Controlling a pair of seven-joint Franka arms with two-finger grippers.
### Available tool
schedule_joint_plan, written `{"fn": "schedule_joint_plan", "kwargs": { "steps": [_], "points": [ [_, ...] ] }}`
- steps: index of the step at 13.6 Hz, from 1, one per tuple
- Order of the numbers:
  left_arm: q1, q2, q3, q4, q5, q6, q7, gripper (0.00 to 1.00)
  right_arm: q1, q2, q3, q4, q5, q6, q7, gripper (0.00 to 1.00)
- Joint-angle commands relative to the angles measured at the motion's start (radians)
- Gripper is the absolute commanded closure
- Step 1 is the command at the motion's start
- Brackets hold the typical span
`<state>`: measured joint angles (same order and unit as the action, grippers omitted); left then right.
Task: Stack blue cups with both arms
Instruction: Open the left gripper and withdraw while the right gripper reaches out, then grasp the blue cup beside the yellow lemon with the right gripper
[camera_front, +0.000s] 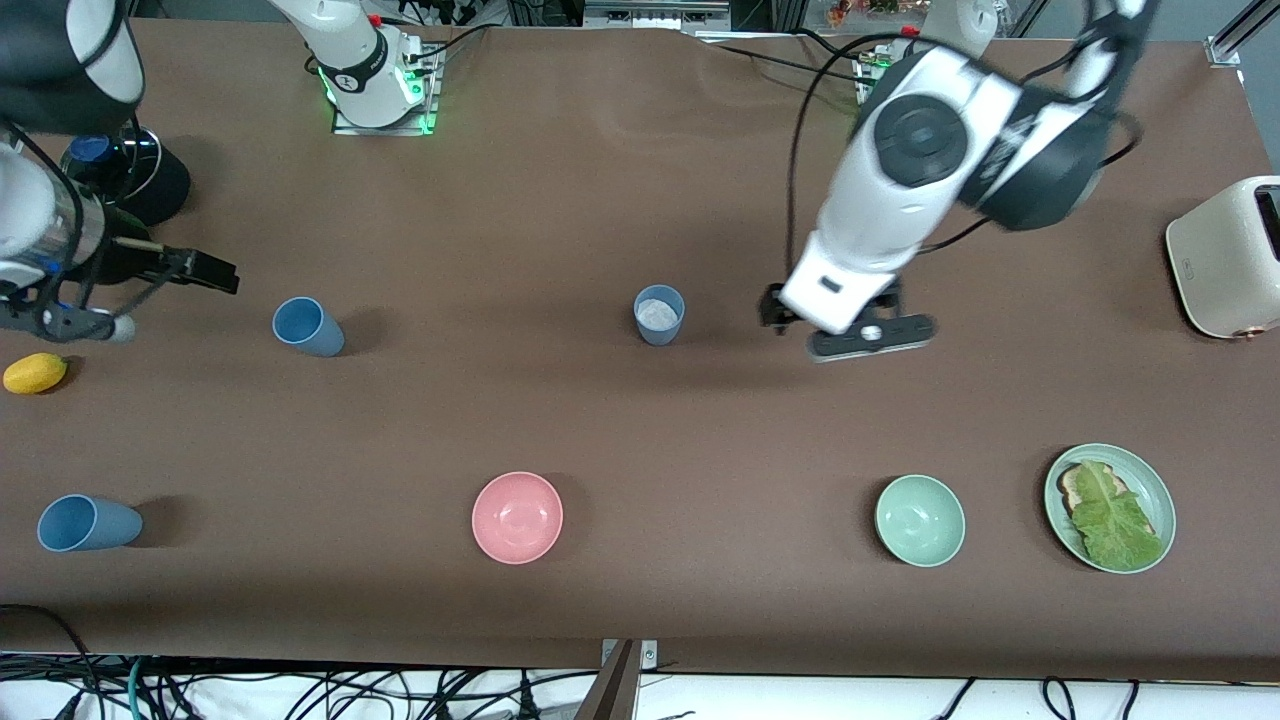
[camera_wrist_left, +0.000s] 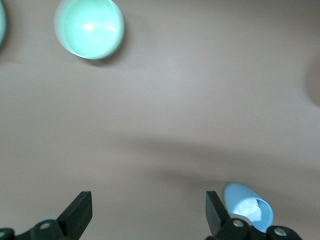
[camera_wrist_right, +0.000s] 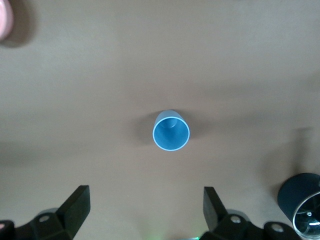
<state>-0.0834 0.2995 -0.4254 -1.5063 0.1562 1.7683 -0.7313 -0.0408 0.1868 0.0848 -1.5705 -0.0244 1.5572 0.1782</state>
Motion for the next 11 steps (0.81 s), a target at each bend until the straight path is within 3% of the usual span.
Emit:
{"fn": "schedule_joint_plan", "kwargs": {
  "steps": [1, 2, 3, 6, 9, 11],
  "points": [
    [0.118, -0.097, -0.012, -0.02, -0.001, -0.073, 0.154, 0.0, -0.019, 0.03, -0.025, -0.044, 0.0, 0.035, -0.031, 0.0],
    [0.146, -0.124, -0.009, -0.02, -0.003, -0.114, 0.215, 0.0, -0.019, 0.013, -0.033, -0.104, -0.002, 0.097, -0.058, 0.0],
    [0.186, -0.135, -0.006, -0.02, 0.0, -0.189, 0.251, 0.0, -0.019, -0.007, -0.08, -0.194, -0.002, 0.197, -0.135, 0.0],
    [0.286, -0.187, 0.026, -0.04, -0.102, -0.201, 0.482, 0.0, -0.017, -0.029, -0.145, -0.363, 0.0, 0.387, -0.239, 0.0],
    [0.18, -0.266, 0.248, -0.106, -0.196, -0.198, 0.638, 0.0, -0.017, -0.081, -0.145, -0.529, -0.002, 0.554, -0.241, 0.0],
    [0.119, -0.275, 0.321, -0.109, -0.195, -0.19, 0.639, 0.0, -0.017, -0.079, -0.145, -0.6, -0.002, 0.667, -0.241, 0.0]
  ]
}}
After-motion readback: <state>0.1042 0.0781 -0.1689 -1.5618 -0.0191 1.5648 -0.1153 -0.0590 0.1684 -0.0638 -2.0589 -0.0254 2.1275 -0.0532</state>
